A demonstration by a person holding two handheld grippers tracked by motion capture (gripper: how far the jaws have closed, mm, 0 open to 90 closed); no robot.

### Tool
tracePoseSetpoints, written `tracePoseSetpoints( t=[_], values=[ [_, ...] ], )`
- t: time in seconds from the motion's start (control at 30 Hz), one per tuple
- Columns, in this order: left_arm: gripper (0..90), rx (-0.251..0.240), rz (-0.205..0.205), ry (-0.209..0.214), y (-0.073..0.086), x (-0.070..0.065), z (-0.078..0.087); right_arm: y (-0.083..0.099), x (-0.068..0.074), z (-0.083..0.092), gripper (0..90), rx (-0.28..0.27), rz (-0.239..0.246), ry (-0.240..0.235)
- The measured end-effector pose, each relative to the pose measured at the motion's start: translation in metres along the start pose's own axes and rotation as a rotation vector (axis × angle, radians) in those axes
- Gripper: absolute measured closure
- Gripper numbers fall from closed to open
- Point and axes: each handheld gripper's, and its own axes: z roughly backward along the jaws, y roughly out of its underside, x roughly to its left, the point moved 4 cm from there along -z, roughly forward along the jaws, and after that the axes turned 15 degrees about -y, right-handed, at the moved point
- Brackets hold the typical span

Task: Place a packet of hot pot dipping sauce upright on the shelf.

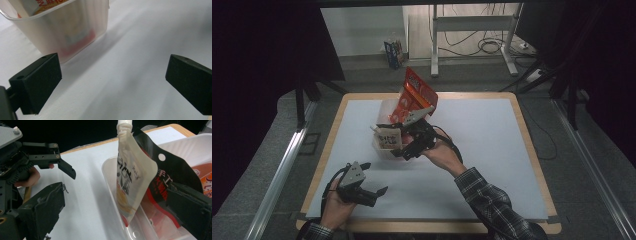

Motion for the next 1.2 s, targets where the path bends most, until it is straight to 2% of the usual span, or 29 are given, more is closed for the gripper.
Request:
tracePoseSetpoints(
  t=[0.2,0.43,0.93,1.13,1.2],
  values=[
    [0.3,0.005,-0.015,0.004,0.0,-0.001,-0.001,0.008,-0.001,0.004,2.0,-0.001,-0.01,0.006],
    [0.2,-0.003,-0.014,0.018,0.0,-0.002,-0.001,0.016,0.0,0.009,2.0,-0.011,-0.022,0.015],
    [0.0,-0.014,-0.018,0.033,-0.001,-0.004,0.0,0.026,0.004,0.018,0.7,-0.02,-0.016,0.037],
    [0.0,-0.009,-0.04,0.029,0.0,-0.006,-0.001,0.032,0.008,0.02,0.0,-0.033,-0.002,0.06],
    [0.0,-0.009,-0.048,0.029,0.0,-0.006,-0.001,0.035,0.01,0.02,0.0,-0.015,0.003,0.066]
  ],
)
